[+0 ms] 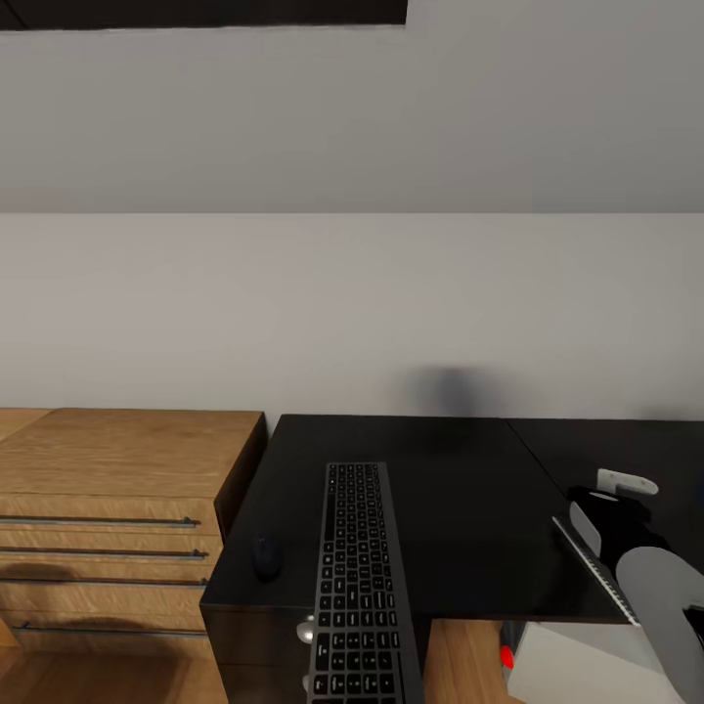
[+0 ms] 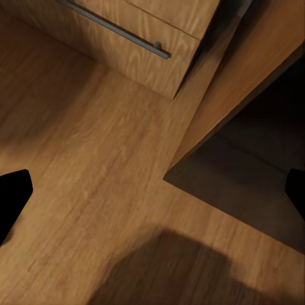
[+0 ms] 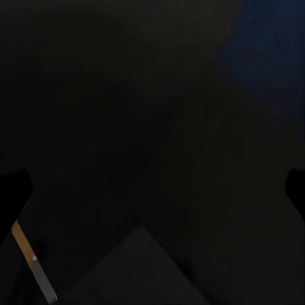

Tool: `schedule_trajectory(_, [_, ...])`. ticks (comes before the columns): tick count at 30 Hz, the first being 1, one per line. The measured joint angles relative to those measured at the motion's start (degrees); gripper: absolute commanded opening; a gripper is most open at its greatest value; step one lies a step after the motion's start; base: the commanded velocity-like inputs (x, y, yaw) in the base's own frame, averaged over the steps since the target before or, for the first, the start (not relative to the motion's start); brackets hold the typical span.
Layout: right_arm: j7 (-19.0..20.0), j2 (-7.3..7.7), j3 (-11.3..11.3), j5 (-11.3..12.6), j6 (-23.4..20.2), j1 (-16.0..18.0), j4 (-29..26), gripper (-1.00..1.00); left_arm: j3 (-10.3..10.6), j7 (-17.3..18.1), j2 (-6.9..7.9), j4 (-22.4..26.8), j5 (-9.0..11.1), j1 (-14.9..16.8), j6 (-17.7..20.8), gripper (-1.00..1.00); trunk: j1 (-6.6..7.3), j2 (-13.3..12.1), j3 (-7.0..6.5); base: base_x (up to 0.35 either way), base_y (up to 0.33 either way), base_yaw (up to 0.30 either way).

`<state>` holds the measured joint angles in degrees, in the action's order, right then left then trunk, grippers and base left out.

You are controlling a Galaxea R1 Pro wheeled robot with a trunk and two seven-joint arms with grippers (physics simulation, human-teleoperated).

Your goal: In the bedroom, organize the workspace by keeping the computer under the desk, ensuring the monitor is on the desk, placing the keyboard on the desk next to the monitor, placing the mouse on the desk next to the keyboard, moving the folder from the swivel chair onto the desk next to the mouse, stacking the notebook on top of the folder with the pen on top of the notebook, and positioning the swivel chair next to the desk.

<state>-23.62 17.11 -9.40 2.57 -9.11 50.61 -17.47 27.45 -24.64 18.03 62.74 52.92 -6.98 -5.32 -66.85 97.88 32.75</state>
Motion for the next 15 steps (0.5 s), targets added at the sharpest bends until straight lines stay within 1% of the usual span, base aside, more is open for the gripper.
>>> schedule_trajectory(9, [-0.01,0.05,-0.01,-0.02,-0.09,0.00,0.08,1.00,-0.01,-0.15,0.00,0.18,0.00,0.00,0.00,1.00,-1.98,3.61,1.62,0.000,0.000,0.000])
schedule_trajectory(15, [-0.01,0.03,0.01,-0.03,-0.22,0.00,0.12,1.00,-0.01,-0.13,0.00,0.19,0.00,0.00,0.00,1.00,-1.98,3.62,1.62,0.000,0.000,0.000])
